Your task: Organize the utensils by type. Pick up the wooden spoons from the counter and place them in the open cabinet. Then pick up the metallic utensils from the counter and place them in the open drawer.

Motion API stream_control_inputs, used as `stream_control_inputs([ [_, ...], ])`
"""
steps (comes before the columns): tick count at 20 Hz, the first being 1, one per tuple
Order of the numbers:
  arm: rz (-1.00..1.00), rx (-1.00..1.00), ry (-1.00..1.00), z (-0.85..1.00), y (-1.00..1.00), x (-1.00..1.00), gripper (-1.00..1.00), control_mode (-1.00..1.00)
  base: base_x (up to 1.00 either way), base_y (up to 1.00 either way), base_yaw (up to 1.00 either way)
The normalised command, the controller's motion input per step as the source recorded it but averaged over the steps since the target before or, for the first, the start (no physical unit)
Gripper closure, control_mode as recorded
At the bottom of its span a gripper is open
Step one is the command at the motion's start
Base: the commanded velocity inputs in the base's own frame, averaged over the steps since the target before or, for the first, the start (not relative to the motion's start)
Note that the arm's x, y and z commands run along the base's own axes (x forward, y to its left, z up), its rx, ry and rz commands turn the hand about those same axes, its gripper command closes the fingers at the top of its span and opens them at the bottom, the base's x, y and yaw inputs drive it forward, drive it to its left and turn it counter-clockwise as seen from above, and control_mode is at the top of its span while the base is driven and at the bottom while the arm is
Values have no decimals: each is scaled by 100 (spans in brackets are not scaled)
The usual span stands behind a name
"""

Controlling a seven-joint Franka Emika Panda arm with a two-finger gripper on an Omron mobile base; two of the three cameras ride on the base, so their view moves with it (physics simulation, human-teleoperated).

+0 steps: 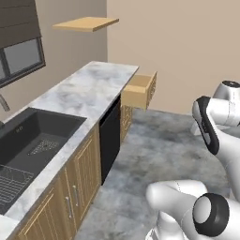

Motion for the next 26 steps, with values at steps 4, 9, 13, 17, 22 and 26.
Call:
stream_control_inputs([
  [4, 0, 0, 0, 0, 0, 0, 100, 100, 100, 22, -24],
  [9, 0, 0, 0, 0, 0, 0, 100, 100, 100, 19, -23],
  [13, 0, 0, 0, 0, 0, 0, 100, 100, 99, 6, -22],
  [17, 0, 0, 0, 0, 0, 0, 100, 100, 95, 0, -23],
  [22, 0, 0, 0, 0, 0, 0, 100, 100, 95, 0, -21],
  [26, 0, 0, 0, 0, 0, 0, 100, 100, 99, 3, -14],
])
